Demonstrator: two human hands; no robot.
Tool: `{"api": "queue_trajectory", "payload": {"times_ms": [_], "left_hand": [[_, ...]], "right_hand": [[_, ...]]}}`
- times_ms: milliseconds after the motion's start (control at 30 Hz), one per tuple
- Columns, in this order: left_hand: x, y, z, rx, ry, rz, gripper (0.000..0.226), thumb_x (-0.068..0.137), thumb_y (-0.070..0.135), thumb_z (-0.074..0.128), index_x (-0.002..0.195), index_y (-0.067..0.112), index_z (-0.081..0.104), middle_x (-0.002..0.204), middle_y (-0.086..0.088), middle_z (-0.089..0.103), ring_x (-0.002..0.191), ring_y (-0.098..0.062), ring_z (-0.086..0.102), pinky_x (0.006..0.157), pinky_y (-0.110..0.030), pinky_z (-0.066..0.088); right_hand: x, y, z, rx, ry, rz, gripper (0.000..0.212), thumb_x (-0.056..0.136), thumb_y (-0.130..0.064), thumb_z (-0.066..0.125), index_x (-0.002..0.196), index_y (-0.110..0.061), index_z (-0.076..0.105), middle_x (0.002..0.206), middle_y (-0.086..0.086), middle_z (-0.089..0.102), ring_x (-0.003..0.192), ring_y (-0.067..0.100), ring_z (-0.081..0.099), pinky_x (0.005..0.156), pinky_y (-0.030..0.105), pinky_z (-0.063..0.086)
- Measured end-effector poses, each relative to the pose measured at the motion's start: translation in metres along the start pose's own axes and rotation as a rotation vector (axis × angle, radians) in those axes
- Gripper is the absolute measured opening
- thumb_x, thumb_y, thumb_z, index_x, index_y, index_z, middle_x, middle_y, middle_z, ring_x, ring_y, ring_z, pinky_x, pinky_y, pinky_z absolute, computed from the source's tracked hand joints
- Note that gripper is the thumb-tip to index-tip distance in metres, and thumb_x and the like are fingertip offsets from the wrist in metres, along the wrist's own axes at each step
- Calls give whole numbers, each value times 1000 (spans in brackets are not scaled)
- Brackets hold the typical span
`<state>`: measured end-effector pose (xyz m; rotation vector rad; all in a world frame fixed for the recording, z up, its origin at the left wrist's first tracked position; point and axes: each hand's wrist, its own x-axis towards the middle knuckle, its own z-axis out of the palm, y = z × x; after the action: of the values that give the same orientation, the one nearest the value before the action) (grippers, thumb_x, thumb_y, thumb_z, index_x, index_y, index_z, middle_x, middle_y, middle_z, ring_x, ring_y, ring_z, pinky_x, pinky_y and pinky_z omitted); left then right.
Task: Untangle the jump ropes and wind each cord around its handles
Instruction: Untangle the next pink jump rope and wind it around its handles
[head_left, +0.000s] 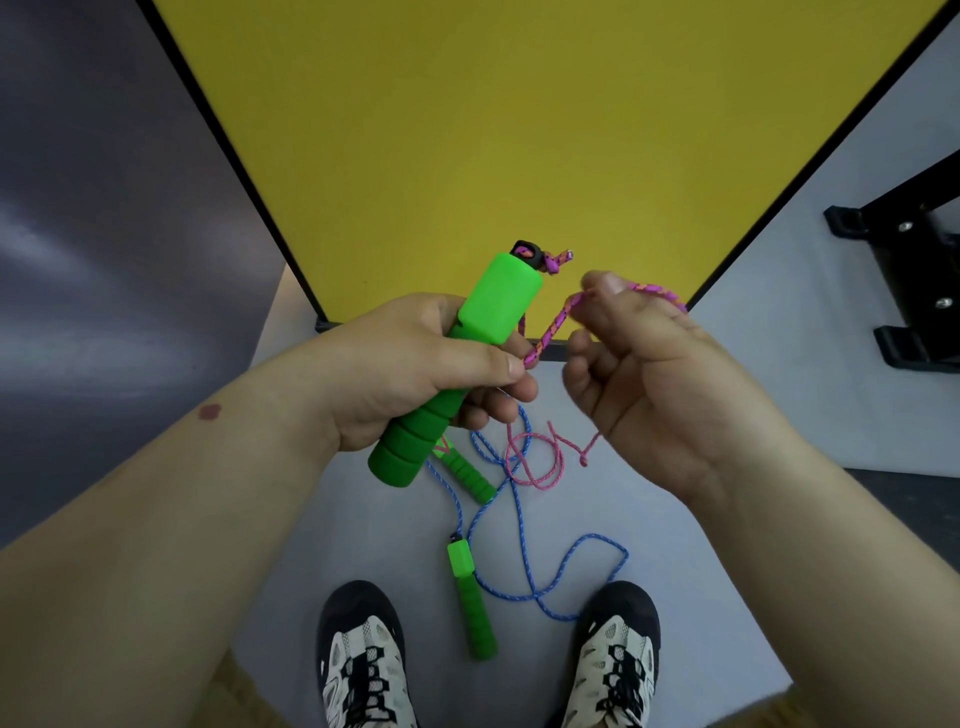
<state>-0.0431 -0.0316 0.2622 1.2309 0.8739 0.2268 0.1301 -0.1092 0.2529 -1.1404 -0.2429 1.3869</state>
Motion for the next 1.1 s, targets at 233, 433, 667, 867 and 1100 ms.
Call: {"api": "queue_trajectory", "payload": {"times_ms": [233,433,667,867,1100], "left_hand": [[1,-1,3,-12,-15,3,5,93,5,61,97,8,62,81,-6,74,68,-15,68,58,-23,54],[1,-1,0,-18,-17,-16,6,94,6,61,99,6,65,86,-9,75,71,-16,69,61,-24,56],[1,0,3,-30,3,-24,5,95,7,61,100,8,62,84,-8,75,71,-16,71,58,-24,56],[-2,1,4,-2,-38,-66,6,95,9,61,100,7,64,87,-10,74,68,-14,70,55,-23,55],[-3,2,6,-1,-8,-48,3,95,8,61,95,9,64,82,-8,75,67,-15,70,56,-23,56]], "right_hand": [[0,5,0,-160,-88,31,12,89,-15,67,98,-13,74,89,7,67,64,9,59,60,22,52],[4,-7,-4,-2,36,-96,10,95,-16,63,100,-12,71,87,2,71,66,9,63,66,21,55],[-2,6,2,-155,-142,70,14,93,-15,62,103,-10,70,76,5,67,63,10,62,65,22,54],[4,-5,-2,-87,9,-103,8,95,-14,62,94,-12,70,74,1,65,66,10,63,65,22,55],[1,-3,-3,-95,-66,3,18,88,-21,68,103,-12,71,83,2,68,69,13,65,66,25,56]]}}
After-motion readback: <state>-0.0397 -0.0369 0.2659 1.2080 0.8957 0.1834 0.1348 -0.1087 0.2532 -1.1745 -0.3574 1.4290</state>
